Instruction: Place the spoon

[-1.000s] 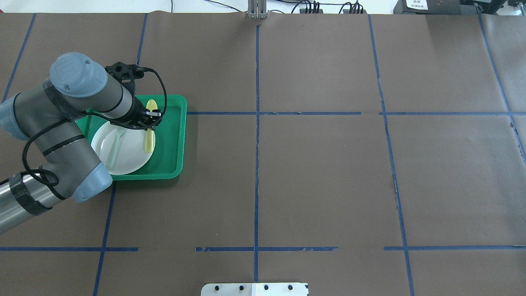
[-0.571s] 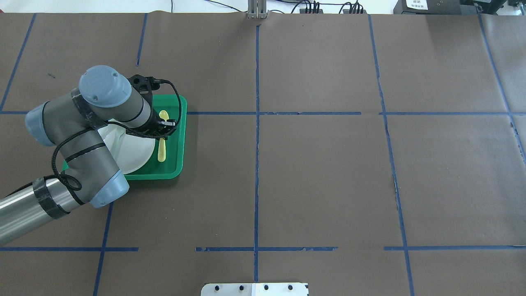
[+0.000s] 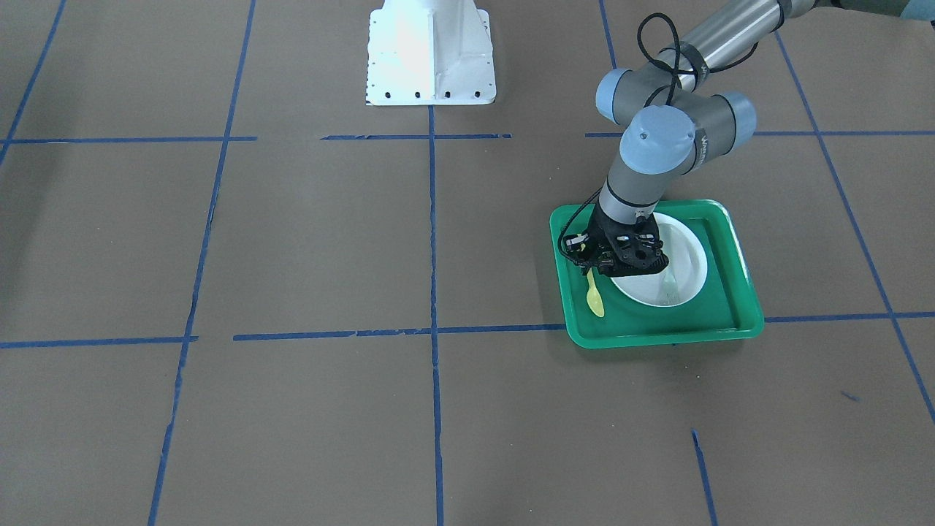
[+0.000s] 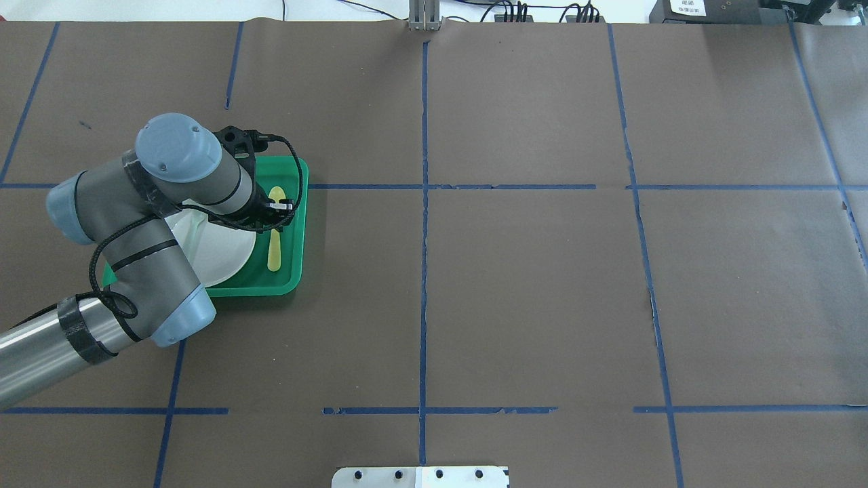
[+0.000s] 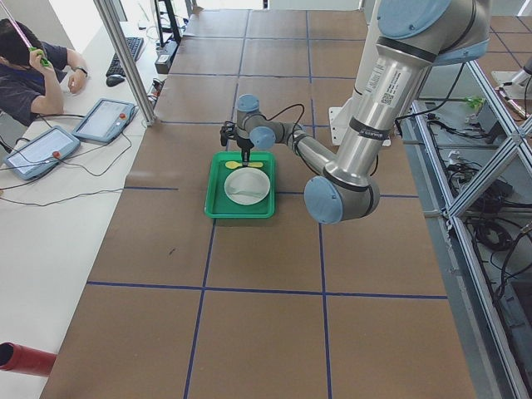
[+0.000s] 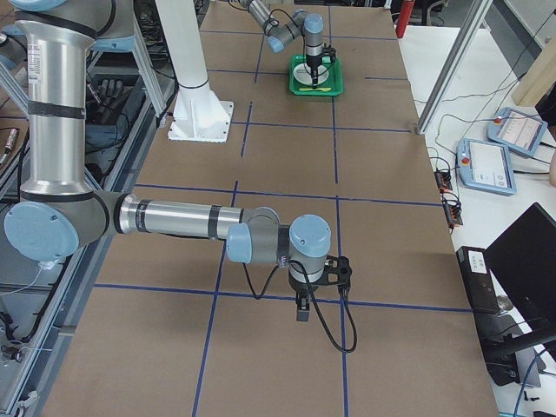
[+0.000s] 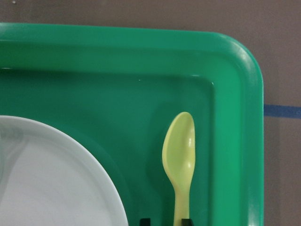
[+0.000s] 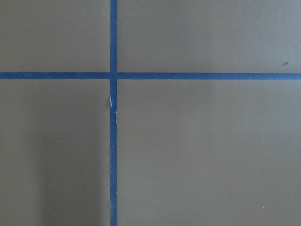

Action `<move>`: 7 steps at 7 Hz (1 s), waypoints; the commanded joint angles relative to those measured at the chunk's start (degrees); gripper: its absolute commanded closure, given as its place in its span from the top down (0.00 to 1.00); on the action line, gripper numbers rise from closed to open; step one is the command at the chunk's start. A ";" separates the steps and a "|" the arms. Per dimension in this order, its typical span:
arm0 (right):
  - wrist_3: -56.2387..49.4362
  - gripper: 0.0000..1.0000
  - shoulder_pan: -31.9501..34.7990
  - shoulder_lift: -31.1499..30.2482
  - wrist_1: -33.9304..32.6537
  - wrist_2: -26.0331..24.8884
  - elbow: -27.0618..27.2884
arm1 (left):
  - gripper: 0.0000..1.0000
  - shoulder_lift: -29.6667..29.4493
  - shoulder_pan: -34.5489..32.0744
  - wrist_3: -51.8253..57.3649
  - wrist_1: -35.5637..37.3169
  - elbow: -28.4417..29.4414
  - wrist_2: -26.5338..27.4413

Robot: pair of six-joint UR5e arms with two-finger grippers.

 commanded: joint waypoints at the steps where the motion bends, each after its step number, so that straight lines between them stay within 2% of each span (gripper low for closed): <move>1: 0.00 1.00 0.00 0.05 0.06 0.00 0.00 | 0.70 0.36 -1.43 0.14 0.59 -2.31 0.10; 2: 0.00 1.00 0.00 -0.03 0.06 0.00 0.00 | 1.00 0.89 -3.53 -0.12 0.86 -4.33 0.10; 3: 0.00 1.00 0.00 -0.04 -0.03 0.00 0.00 | 1.00 2.81 -5.38 0.75 1.12 -6.70 -0.34; 4: 0.00 1.00 0.00 -0.04 0.06 0.00 0.00 | 1.00 4.39 -9.14 9.20 4.43 -9.51 -0.78; 5: 0.00 1.00 0.00 -0.04 0.06 0.00 0.00 | 1.00 6.76 -14.13 19.03 10.21 -12.49 -5.13; 6: 0.00 1.00 0.00 0.05 -0.03 0.00 0.00 | 1.00 9.91 -20.19 29.74 12.61 -14.18 -10.22; 7: 0.00 1.00 0.00 0.05 -0.03 0.00 0.00 | 1.00 13.25 -26.95 40.12 14.55 -14.37 -12.53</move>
